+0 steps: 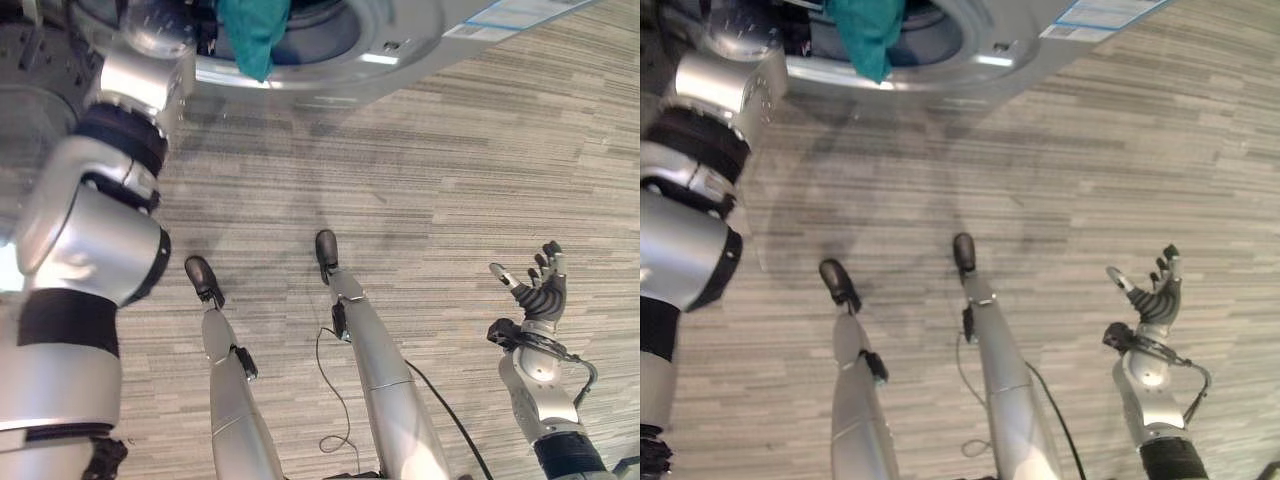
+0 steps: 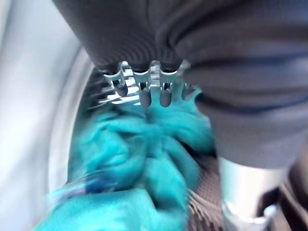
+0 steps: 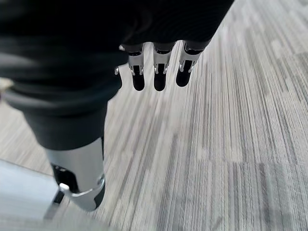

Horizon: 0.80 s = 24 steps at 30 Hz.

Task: Grab the laundry basket,head to the washer,open it,put in the laundry and shut it.

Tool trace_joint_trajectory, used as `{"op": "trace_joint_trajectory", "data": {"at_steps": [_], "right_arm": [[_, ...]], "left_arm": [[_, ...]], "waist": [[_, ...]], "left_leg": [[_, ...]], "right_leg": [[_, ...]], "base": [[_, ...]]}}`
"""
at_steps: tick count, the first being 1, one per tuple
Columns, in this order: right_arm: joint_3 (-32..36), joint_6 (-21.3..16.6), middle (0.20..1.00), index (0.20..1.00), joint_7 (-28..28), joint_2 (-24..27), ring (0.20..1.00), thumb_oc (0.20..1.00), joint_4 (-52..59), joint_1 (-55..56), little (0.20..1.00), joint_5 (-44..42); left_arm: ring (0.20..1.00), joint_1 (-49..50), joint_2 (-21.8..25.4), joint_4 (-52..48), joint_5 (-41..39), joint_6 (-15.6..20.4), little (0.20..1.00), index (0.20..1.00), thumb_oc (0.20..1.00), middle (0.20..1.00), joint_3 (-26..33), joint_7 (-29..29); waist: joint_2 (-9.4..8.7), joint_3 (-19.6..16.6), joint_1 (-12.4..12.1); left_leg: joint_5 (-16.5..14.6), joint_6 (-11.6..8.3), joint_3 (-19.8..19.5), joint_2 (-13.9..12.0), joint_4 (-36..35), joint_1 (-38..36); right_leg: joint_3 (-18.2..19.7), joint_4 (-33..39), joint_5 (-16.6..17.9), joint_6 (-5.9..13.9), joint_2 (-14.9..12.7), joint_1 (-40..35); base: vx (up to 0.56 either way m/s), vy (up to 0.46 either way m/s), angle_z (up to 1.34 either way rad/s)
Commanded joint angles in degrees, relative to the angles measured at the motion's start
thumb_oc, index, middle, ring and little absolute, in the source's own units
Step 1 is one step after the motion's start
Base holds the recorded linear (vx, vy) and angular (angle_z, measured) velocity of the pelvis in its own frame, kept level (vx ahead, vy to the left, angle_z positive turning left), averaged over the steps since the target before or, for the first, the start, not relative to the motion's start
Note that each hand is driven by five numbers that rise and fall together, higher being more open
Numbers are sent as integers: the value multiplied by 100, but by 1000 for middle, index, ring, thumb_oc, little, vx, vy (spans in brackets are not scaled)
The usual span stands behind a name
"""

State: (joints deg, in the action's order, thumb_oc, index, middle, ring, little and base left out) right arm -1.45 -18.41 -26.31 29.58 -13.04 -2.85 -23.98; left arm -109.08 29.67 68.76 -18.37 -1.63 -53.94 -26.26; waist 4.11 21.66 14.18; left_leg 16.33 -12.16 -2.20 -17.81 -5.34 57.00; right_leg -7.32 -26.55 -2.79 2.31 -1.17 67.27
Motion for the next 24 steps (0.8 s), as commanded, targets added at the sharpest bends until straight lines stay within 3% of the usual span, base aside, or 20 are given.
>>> {"op": "trace_joint_trajectory", "data": {"at_steps": [1,3,6,11,13,14,17,21,24], "right_arm": [[186,-376,1000,1000,138,104,1000,1000,353,327,1000,-121],[218,-489,1000,1000,134,171,1000,1000,457,420,1000,3],[194,-564,1000,1000,92,186,1000,1000,482,380,1000,100],[159,-617,1000,1000,-18,153,1000,1000,348,256,1000,124],[145,-630,1000,1000,-44,142,1000,1000,344,227,1000,111],[164,-691,1000,1000,-39,188,1000,1000,300,185,1000,95],[187,-744,1000,1000,-39,232,1000,1000,299,146,1000,94],[230,-760,1000,1000,5,251,1000,1000,372,211,1000,89],[265,-756,1000,1000,45,128,1000,1000,375,316,1000,117]], "left_arm": [[1000,-1016,-430,382,2002,-84,1000,1000,1000,1000,-169,-497],[1000,-966,-466,452,3176,-408,1000,1000,1000,1000,-516,-554],[1000,-820,-413,274,4188,-631,1000,1000,1000,1000,-832,-498],[1000,-480,-217,-307,5262,-823,1000,1000,1000,1000,-949,-393],[1000,-287,-25,-681,5723,-933,1000,1000,1000,1000,-900,-344],[1000,-158,244,-982,6309,-945,1000,1000,1000,1000,-1093,-343],[1000,-42,681,-1478,7016,-827,1000,1000,1000,1000,-1403,-184],[1000,66,1084,-1782,7283,-898,1000,1000,1000,1000,-1436,-167],[1000,698,1495,-2696,7261,-844,1000,1000,1000,1000,-801,-192]], "waist": [[-99,-184,295],[-173,-186,354],[-195,-153,366],[-178,-79,302],[-185,-44,277],[-169,-18,243],[-154,7,218],[-167,56,199],[-167,123,111]], "left_leg": [[-1121,-284,264,-603,34,-1853],[-1146,-284,264,-650,34,-1837],[-1172,-284,280,-677,34,-1832],[-1158,-284,276,-681,34,-1822],[-1168,-284,285,-682,34,-1823],[-1181,-284,286,-682,34,-1827],[-1204,-284,289,-670,34,-1846],[-1064,-284,304,-635,34,-1813],[-1011,-284,271,-607,34,-1863]], "right_leg": [[230,12,-473,626,139,-157],[243,23,-466,636,147,-151],[259,28,-484,637,153,-152],[279,25,-505,647,138,-171],[290,17,-522,649,120,-189],[289,17,-524,653,99,-209],[302,29,-532,670,61,-254],[257,106,-354,630,11,-264],[230,142,-344,632,-44,-382]], "base": [[3,-5,6],[4,-3,3],[1,4,-3],[-4,18,-3],[-3,25,0],[-4,36,2],[-6,28,0],[-62,10,-1],[-29,57,0]]}}
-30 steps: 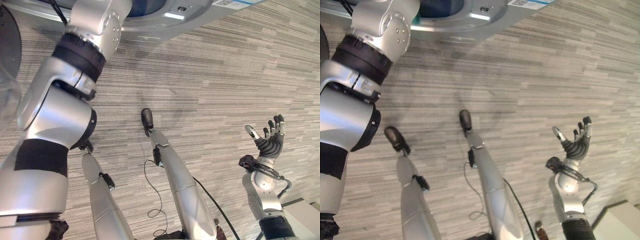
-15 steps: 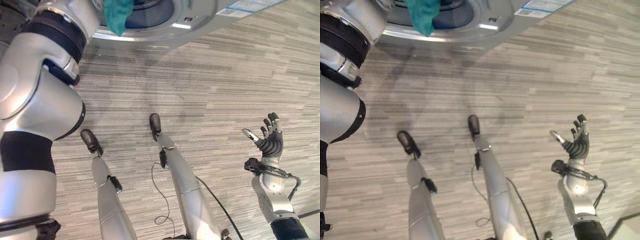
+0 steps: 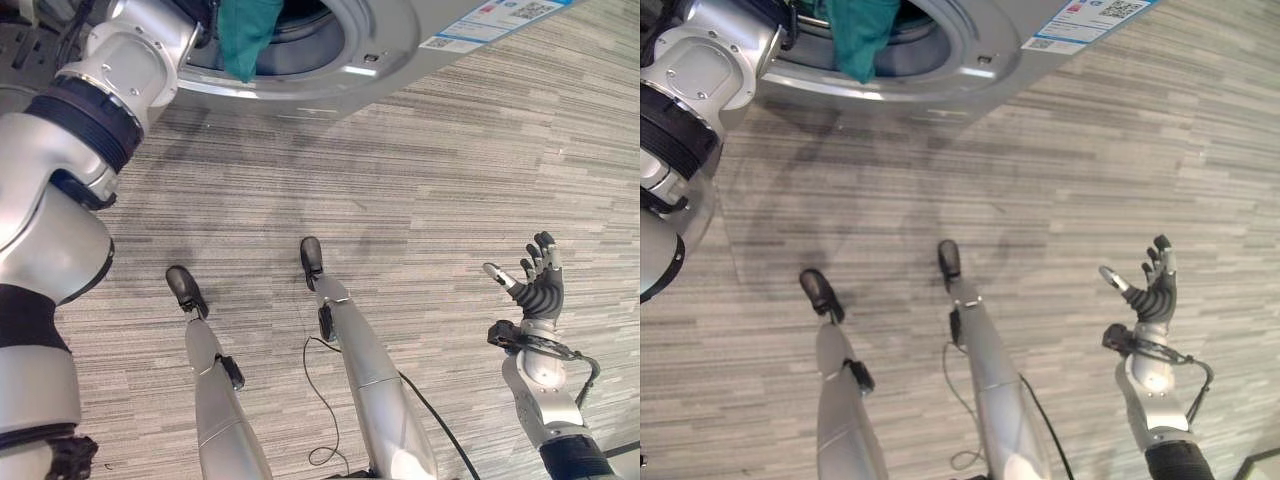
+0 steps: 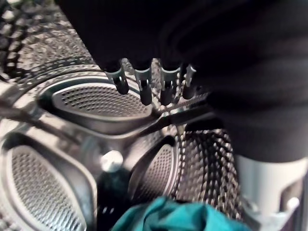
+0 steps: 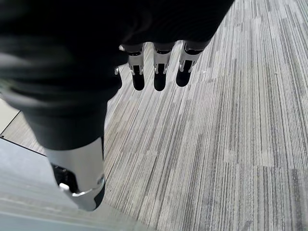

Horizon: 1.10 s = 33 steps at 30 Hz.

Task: Grab the laundry basket,head to the washer,open it,put in the laundry and shut it.

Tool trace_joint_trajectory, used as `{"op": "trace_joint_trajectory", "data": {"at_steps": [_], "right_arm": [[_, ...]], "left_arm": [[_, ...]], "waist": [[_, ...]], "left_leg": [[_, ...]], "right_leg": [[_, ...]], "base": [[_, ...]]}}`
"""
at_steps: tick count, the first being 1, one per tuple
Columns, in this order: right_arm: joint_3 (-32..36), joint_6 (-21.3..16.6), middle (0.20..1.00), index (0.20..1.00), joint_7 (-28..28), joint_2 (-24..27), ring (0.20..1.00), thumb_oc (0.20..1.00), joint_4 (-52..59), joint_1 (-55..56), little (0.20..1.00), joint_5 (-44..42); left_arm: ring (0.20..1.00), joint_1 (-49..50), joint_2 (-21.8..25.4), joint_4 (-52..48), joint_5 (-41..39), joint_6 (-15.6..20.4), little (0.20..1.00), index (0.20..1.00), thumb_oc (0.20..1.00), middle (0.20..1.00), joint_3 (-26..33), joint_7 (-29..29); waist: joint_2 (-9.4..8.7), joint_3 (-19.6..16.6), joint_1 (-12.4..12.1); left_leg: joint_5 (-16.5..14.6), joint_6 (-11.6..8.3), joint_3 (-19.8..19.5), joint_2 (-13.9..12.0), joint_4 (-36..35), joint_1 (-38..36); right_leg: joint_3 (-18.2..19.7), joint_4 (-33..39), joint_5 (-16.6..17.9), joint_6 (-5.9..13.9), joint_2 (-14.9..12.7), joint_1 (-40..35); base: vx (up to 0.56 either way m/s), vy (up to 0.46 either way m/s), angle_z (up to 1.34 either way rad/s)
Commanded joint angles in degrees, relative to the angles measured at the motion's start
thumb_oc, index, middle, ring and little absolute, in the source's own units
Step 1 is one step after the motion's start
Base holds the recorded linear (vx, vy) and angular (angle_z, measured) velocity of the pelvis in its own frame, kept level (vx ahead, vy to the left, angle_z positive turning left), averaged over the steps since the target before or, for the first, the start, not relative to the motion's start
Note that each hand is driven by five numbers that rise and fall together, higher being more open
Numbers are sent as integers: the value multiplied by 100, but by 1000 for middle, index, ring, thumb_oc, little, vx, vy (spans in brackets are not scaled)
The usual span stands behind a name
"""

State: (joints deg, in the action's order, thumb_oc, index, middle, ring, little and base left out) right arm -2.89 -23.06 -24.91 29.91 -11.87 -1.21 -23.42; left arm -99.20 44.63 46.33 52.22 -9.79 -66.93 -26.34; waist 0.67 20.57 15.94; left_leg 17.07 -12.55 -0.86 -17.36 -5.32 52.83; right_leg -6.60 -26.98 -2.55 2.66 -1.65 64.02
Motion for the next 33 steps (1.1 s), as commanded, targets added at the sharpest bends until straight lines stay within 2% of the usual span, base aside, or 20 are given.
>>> {"op": "trace_joint_trajectory", "data": {"at_steps": [1,2,5,7,8,9,10,11,12,13,15,18,20,24,26,27,29,30,31,33], "right_arm": [[460,-248,1000,1000,-100,-36,1000,1000,253,199,1000,66],[449,-245,1000,1000,-102,-6,1000,1000,260,215,1000,69],[542,-139,1000,1000,-105,-159,1000,1000,242,280,1000,80],[639,9,1000,1000,-105,-302,1000,1000,232,350,1000,95],[800,172,1000,1000,-91,-566,1000,1000,248,382,1000,69],[838,266,1000,1000,-73,-609,1000,1000,237,400,1000,64],[790,274,1000,1000,-72,-549,1000,1000,248,417,1000,62],[897,458,1000,1000,-51,-730,1000,1000,173,359,1000,63],[839,464,1000,1000,-53,-687,1000,1000,180,368,1000,62],[864,536,1000,1000,-47,-715,1000,1000,187,322,1000,71],[857,661,1000,1000,-17,-736,1000,1000,120,222,1000,77],[724,881,1000,1000,54,-723,1000,1000,-82,75,1000,139],[658,941,1000,1000,76,-694,1000,1000,-148,67,1000,192],[179,1130,1000,1000,313,-610,1000,1000,-646,109,1000,352],[-15,1242,1000,1000,522,-645,1000,1000,-1037,139,1000,321],[-175,1341,1000,1000,725,-691,1000,1000,-1382,231,1000,419],[-179,1338,1000,1000,726,-694,1000,1000,-1385,226,1000,419],[-239,1450,1000,1000,828,-751,1000,1000,-1683,357,1000,652],[-244,1448,1000,1000,828,-755,1000,1000,-1685,355,1000,653],[-243,1606,1000,1000,938,-884,1000,1000,-2233,465,1000,928]], "left_arm": [[1000,343,253,-1169,100,98,1000,1000,1000,1000,1063,-107],[1000,415,292,-1241,124,92,1000,1000,1000,1000,1134,-71],[1000,1425,594,-1951,-171,305,1000,1000,1000,1000,1920,96],[1000,2658,807,-2726,-548,539,1000,1000,1000,1000,2828,303],[1000,3869,710,-3239,-1233,797,1000,1000,1000,1000,3643,471],[1000,4631,619,-3599,-1557,927,1000,1000,1000,1000,4149,607],[1000,4818,638,-3718,-1544,921,1000,1000,1000,1000,4318,659],[1000,6045,392,-4204,-2239,1211,1000,1000,1000,1000,4887,814],[1000,6211,403,-4308,-2235,1204,1000,1000,1000,1000,5032,859],[1000,6800,190,-4468,-2669,1367,1000,1000,1000,1000,5276,932],[1000,7645,-121,-4693,-3309,1635,1000,1000,1000,1000,5438,1142],[1000,8789,-596,-5012,-4672,1990,1000,1000,1000,1000,5301,1551],[1000,9015,-617,-5036,-4904,2056,1000,1000,1000,1000,5222,1627],[1000,9671,-1003,-4662,-6322,2207,1000,1000,1000,1000,4810,1933],[1000,9831,-1057,-4542,-6619,2182,1000,1000,1000,1000,4775,2024],[1000,9942,-1151,-4353,-6776,2197,1000,1000,1000,1000,4846,2033],[1000,9944,-1148,-4354,-6776,2197,1000,1000,1000,1000,4851,2034],[1000,10061,-1151,-4315,-6800,2182,1000,1000,1000,1000,5023,1978],[1000,10066,-1146,-4321,-6800,2179,1000,1000,1000,1000,5029,1978],[1000,10128,-1188,-4148,-6682,2090,1000,1000,1000,1000,5509,1752]], "waist": [[165,276,-123],[184,269,-107],[169,312,-166],[170,344,-221],[120,395,-340],[133,400,-353],[161,386,-296],[165,414,-427],[173,412,-371],[174,418,-396],[169,464,-412],[174,531,-476],[173,554,-482],[121,464,-595],[115,325,-668],[126,86,-725],[115,83,-715],[153,-137,-779],[141,-149,-770],[173,-493,-857]], "left_leg": [[-1080,-245,134,-623,32,-1503],[-1082,-245,140,-624,32,-1519],[-1068,-245,157,-581,32,-1609],[-1068,-245,197,-556,35,-1711],[-1085,-245,216,-519,48,-1770],[-1099,-245,239,-502,56,-1825],[-1102,-245,249,-506,51,-1850],[-1135,-245,262,-442,89,-1931],[-1138,-244,273,-447,83,-1965],[-1194,-215,278,-407,107,-2039],[-1323,-133,261,-329,251,-2204],[-1589,55,199,-176,552,-2612],[-1671,96,204,-141,624,-2770],[-2061,191,294,-57,871,-3736],[-2159,244,283,-10,895,-4074],[-2177,280,272,28,820,-4412],[-2147,284,267,43,802,-4406],[-2215,339,239,89,747,-4674],[-2186,343,233,105,733,-4656],[-2180,379,121,129,565,-5000]], "right_leg": [[161,212,-371,588,-22,-138],[165,216,-370,588,-19,-152],[166,240,-351,573,-56,-244],[193,282,-325,558,-95,-363],[220,383,-277,545,-160,-478],[229,448,-246,542,-184,-554],[233,466,-240,544,-178,-580],[255,601,-158,537,-244,-736],[259,626,-148,539,-236,-774],[277,693,-108,535,-259,-884],[305,865,11,549,-358,-1192],[318,1186,198,598,-580,-1898],[326,1265,235,606,-627,-2128],[301,1653,371,739,-880,-3405],[263,1718,365,785,-976,-3815],[240,1757,333,848,-1057,-4196],[238,1783,360,848,-1070,-4197],[179,1711,287,888,-1145,-4447],[178,1733,314,888,-1158,-4436],[76,1739,175,964,-1239,-4888]], "base": [[-28,46,-3],[-34,62,-3],[-27,50,-2],[-36,81,-2],[-50,100,0],[-38,77,-2],[-35,94,-3],[-20,69,3],[-38,109,10],[-35,94,21],[-57,145,20],[-44,138,10],[-1,94,14],[58,178,0],[111,185,8],[94,176,11],[47,107,8],[44,88,7],[92,181,15],[76,137,26]]}}
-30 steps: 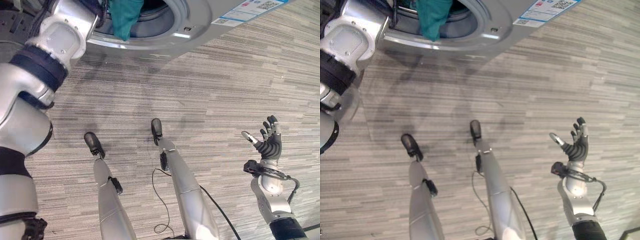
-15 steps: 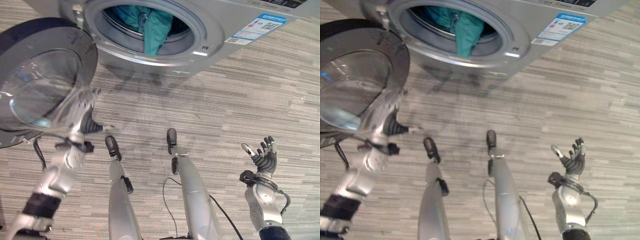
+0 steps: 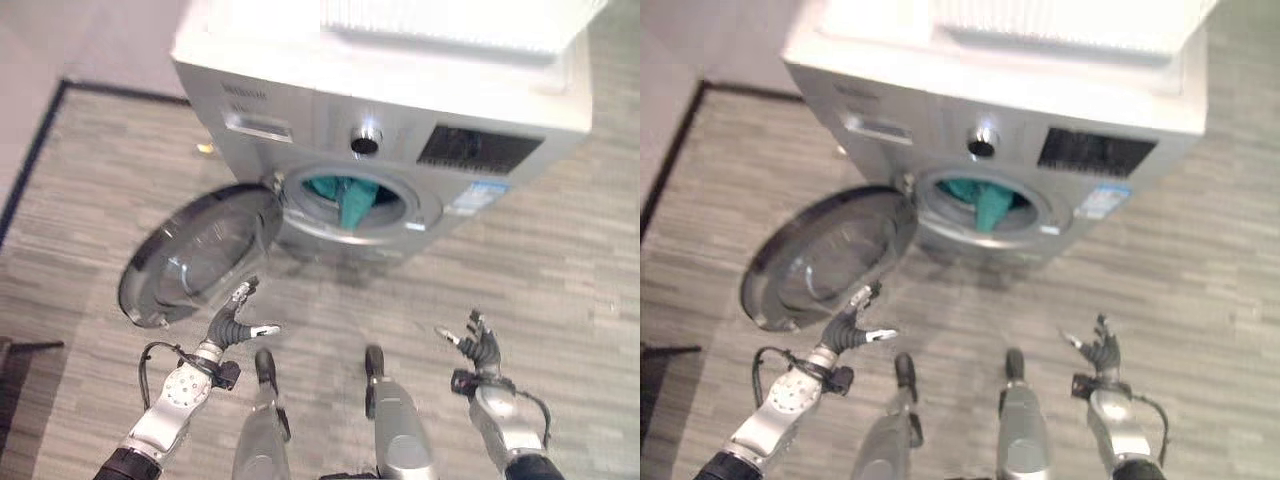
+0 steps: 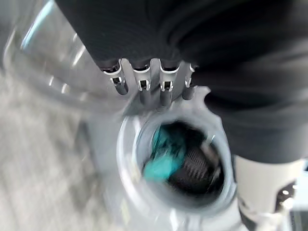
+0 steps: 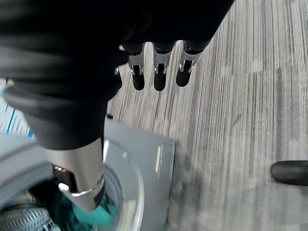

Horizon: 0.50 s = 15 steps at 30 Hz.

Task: Grab the laundry basket,head to the washer,open it,put in the laundry and shut it.

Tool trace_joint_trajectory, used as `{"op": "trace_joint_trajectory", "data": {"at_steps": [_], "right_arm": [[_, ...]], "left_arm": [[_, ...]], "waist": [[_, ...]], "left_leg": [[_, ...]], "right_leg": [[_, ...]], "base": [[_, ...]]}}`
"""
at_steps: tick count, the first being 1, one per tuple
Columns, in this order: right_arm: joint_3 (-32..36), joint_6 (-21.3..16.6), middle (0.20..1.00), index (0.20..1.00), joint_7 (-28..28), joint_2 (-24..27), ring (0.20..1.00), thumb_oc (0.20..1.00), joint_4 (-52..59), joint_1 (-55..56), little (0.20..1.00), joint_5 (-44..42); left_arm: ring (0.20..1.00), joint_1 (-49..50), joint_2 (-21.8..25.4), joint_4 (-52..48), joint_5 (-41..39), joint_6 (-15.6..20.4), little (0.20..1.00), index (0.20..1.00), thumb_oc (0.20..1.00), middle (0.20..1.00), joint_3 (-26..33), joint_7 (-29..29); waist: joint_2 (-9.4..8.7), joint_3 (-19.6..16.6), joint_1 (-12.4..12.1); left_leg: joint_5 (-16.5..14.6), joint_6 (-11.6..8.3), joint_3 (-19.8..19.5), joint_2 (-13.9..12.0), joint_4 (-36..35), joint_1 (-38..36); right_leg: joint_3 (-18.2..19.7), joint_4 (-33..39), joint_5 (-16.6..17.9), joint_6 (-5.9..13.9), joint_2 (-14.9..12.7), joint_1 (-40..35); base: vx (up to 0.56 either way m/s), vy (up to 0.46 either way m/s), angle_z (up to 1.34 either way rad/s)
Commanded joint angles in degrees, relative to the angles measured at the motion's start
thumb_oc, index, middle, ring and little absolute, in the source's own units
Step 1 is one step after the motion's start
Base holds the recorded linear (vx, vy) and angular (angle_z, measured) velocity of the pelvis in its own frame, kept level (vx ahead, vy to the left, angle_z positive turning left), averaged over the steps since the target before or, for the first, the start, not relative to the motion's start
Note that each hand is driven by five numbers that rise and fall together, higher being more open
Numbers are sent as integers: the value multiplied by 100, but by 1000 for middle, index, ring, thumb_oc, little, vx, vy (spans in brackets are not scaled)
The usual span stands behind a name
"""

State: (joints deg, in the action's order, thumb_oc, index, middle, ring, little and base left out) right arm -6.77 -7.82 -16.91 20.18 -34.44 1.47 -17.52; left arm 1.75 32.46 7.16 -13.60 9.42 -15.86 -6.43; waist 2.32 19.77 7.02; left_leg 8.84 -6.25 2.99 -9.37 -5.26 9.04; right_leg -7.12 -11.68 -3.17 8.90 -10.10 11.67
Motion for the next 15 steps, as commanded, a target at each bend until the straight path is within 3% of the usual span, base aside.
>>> {"op": "trace_joint_trajectory", "data": {"at_steps": [1,8,12,13,15], "right_arm": [[154,118,1000,1000,157,56,1000,1000,-65,228,1000,394],[191,403,1000,1000,415,-14,1000,1000,-424,414,1000,827],[-2,413,1000,1000,581,24,1000,1000,-268,586,1000,962],[9,414,1000,1000,581,15,1000,1000,-267,585,1000,963],[-105,388,1000,1000,689,81,1000,1000,-111,697,1000,969]], "left_arm": [[1000,79,53,-215,-23,145,1000,1000,1000,1000,574,-303],[1000,-101,567,467,1737,-399,1000,1000,1000,1000,1853,-940],[1000,-918,945,1615,2210,-648,1000,1000,1000,1000,1814,-1466],[1000,-955,951,1648,2207,-636,1000,1000,1000,1000,1785,-1477],[1000,-1751,1388,2645,2190,-802,1000,1000,1000,1000,1457,-1322]], "waist": [[3,-520,10],[-99,-1191,-94],[-197,-1360,-41],[-202,-1350,-53],[-253,-1353,59]], "left_leg": [[-1354,-245,-288,-662,529,-697],[-1449,-250,-217,-643,255,-1324],[-1463,-275,-87,-651,131,-1547],[-1459,-275,-85,-651,125,-1557],[-1415,-290,-29,-658,86,-1514]], "right_leg": [[104,218,217,354,-413,232],[-41,534,133,447,-502,-501],[-36,706,199,483,-504,-711],[-37,712,201,484,-504,-719],[-14,757,256,506,-485,-658]], "base": [[84,86,27],[125,57,12],[102,0,-8],[40,-10,-10],[7,-11,-10]]}}
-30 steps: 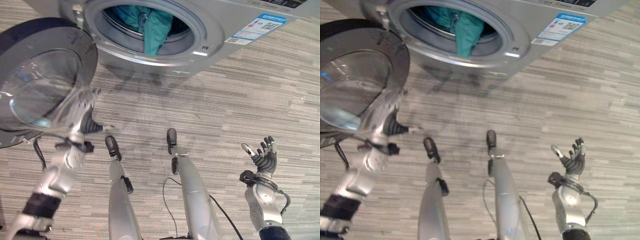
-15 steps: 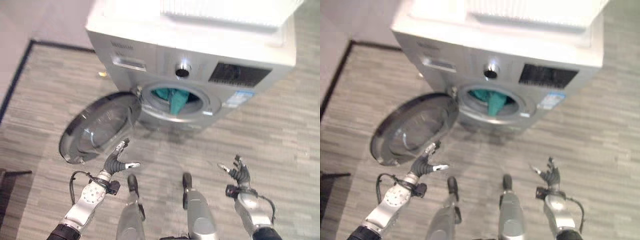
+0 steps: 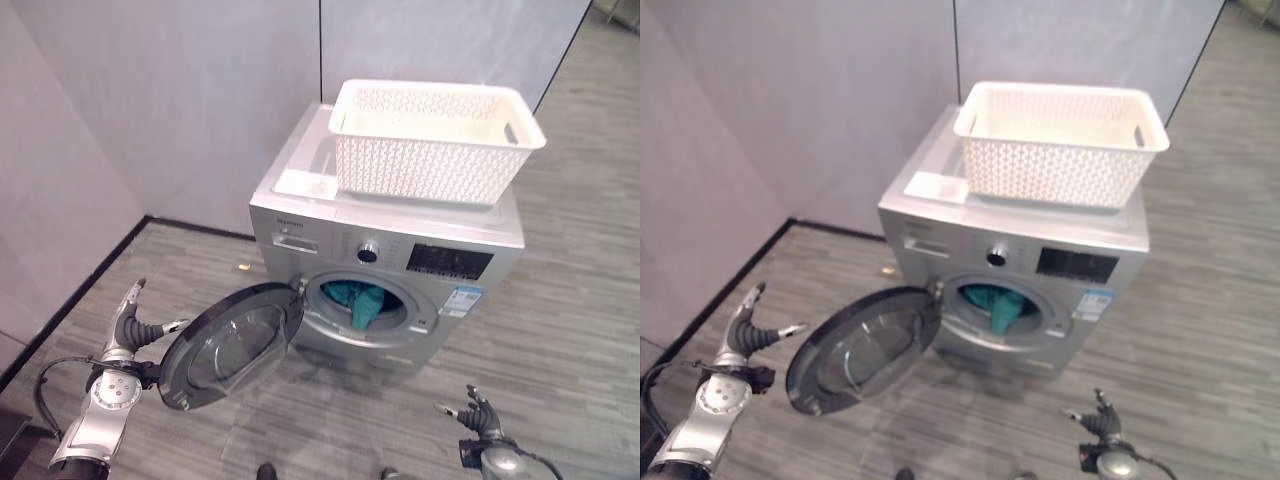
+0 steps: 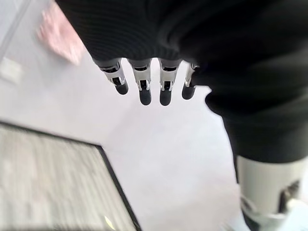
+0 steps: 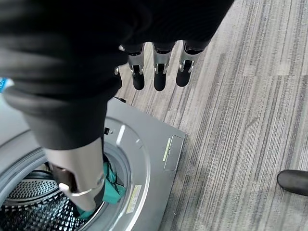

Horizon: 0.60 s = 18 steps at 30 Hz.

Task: Grab the laundry basket,head to the washer,open it,put in the laundry and shut it.

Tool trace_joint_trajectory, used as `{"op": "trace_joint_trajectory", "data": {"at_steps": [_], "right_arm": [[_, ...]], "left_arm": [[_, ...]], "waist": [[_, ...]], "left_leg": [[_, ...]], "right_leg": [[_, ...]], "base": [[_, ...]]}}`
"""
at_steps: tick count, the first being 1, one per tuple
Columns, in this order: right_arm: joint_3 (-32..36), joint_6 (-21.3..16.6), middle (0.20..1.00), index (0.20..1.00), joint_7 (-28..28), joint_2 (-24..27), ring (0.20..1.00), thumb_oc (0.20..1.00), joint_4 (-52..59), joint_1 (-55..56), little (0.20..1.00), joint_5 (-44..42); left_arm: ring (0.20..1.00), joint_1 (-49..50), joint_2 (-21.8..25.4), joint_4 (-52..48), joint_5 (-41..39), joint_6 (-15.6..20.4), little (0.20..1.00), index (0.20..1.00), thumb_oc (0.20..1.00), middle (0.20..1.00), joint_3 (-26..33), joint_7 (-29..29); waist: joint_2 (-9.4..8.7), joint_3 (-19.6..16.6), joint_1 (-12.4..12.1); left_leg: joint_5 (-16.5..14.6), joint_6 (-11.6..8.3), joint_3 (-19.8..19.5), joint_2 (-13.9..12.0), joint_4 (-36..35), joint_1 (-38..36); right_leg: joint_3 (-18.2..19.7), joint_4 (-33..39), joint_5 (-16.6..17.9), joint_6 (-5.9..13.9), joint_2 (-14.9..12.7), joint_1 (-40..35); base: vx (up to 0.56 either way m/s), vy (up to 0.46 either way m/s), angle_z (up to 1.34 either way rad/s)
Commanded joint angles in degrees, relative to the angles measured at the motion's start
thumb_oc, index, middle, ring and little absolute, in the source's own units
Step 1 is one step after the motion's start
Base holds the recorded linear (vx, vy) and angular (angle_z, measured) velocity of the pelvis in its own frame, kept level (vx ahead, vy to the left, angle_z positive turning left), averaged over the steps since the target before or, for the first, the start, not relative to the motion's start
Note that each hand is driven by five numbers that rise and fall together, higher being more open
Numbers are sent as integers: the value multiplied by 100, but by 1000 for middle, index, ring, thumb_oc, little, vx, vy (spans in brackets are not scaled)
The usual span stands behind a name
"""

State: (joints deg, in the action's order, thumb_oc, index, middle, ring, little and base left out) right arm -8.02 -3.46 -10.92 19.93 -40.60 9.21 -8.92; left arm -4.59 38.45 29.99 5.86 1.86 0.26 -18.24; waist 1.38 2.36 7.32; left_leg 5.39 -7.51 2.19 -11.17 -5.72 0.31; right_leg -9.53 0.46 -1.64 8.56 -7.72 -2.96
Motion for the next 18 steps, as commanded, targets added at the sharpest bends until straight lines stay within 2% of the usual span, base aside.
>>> {"op": "trace_joint_trajectory", "data": {"at_steps": [1,3,4,5,7,8,13,18], "right_arm": [[-8,-51,1000,1000,109,127,1000,1000,545,-68,1000,115],[-93,-80,1000,1000,173,217,1000,1000,674,-32,1000,132],[-68,-79,1000,1000,174,199,1000,1000,675,-32,1000,133],[-149,-107,1000,1000,208,270,1000,1000,754,-51,1000,138],[-301,-188,1000,1000,184,358,1000,1000,779,-183,1000,101],[-352,-214,1000,1000,183,398,1000,1000,793,-238,1000,73],[-494,-275,1000,1000,185,512,1000,1000,778,-384,1000,-47],[-547,-319,1000,1000,246,540,1000,1000,825,-446,1000,-301]], "left_arm": [[1000,-1489,998,772,283,-73,1000,1000,1000,1000,-420,-57],[1000,-2207,1382,1484,475,-110,1000,1000,1000,1000,-959,176],[1000,-2280,1382,1530,466,-94,1000,1000,1000,1000,-1021,170],[1000,-2670,1518,2020,589,-183,1000,1000,1000,1000,-1280,220],[1000,-4013,1546,3235,161,-158,1000,1000,1000,1000,-1952,377],[1000,-4316,1536,3490,87,-186,1000,1000,1000,1000,-2091,422],[1000,-5468,1577,4244,-543,-266,1000,1000,1000,1000,-2515,718],[1000,-5965,1675,4532,-935,-329,1000,1000,1000,1000,-2760,1040]], "waist": [[-176,414,55],[-197,501,146],[-208,506,122],[-230,599,194],[-324,856,274],[-345,933,306],[-505,1183,348],[-619,1341,365]], "left_leg": [[-1053,-169,56,-477,143,-589],[-1014,-189,69,-491,171,-472],[-1016,-189,65,-490,178,-462],[-986,-200,70,-504,196,-372],[-928,-212,22,-523,291,-81],[-908,-213,10,-535,320,7],[-799,-240,-65,-589,521,500],[-749,-260,-130,-640,670,813]], "right_leg": [[227,-448,115,542,-716,851],[250,-440,140,550,-707,956],[249,-443,139,549,-709,963],[280,-433,167,552,-700,1043],[326,-427,233,538,-656,1310],[345,-427,260,535,-641,1393],[385,-365,414,511,-601,1741],[371,-288,504,491,-611,1926]], "base": [[-39,-16,-6],[-56,-9,-4],[-97,-9,-2],[-117,-20,-1],[-223,-44,-2],[-218,-41,-4],[-97,-41,-9],[-31,-36,-4]]}}
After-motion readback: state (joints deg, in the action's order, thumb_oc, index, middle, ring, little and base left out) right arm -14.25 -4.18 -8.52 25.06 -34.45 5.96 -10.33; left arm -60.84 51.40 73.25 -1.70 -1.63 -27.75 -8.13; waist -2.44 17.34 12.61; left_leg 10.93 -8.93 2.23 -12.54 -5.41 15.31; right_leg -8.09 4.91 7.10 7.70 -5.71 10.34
